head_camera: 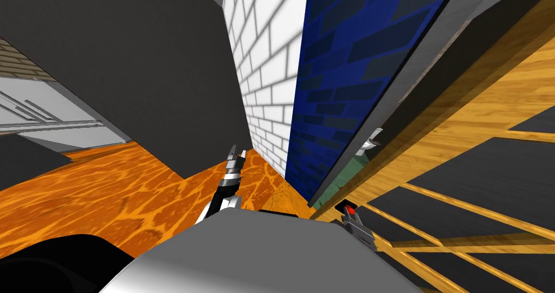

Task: Pull the door open

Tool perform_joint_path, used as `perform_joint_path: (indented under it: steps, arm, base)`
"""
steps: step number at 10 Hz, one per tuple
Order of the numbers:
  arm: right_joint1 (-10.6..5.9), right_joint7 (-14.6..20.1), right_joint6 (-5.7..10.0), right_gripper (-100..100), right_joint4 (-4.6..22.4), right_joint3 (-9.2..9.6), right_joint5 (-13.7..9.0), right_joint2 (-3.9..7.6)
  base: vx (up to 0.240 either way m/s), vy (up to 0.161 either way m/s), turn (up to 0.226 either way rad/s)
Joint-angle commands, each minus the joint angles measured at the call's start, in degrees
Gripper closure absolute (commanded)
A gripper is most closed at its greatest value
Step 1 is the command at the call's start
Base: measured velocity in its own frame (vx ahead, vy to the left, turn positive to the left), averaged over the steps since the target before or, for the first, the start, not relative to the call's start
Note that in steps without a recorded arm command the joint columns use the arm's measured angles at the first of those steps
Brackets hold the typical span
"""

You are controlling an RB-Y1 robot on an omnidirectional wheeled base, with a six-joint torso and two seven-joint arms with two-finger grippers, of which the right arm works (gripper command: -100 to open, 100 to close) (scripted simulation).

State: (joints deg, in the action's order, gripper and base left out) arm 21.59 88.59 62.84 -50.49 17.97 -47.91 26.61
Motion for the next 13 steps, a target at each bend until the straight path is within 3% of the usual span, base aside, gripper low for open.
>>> perform_joint_path:
  steps: [1,4,5,11,12,13]
  arm:
    - [0.73,0.7,0.76,100,-0.2,1.35,0.9,0.47]
    - [1.78,1.8,2.33,100,-1.0,4.11,2.8,1.53]
    - [1.29,1.7,2.09,100,-0.5,3.55,2.5,1.44]
    - [3.03,3.5,5.75,100,-1.5,9.26,6.7,3.32]
    - [2.48,3.6,5.82,100,-0.7,8.8,6.4,3.0]
    - [2.62,4.1,6.37,100,-0.4,9.62,7.0,3.25]
  base:
    - [-0.228,0.012,0.052]
    - [-0.246,0.009,0.052]
    - [-0.121,0.013,0.015]
    - [-0.241,-0.032,0.056]
    - [-0.124,-0.002,0.015]
    - [-0.159,-0.007,0.093]
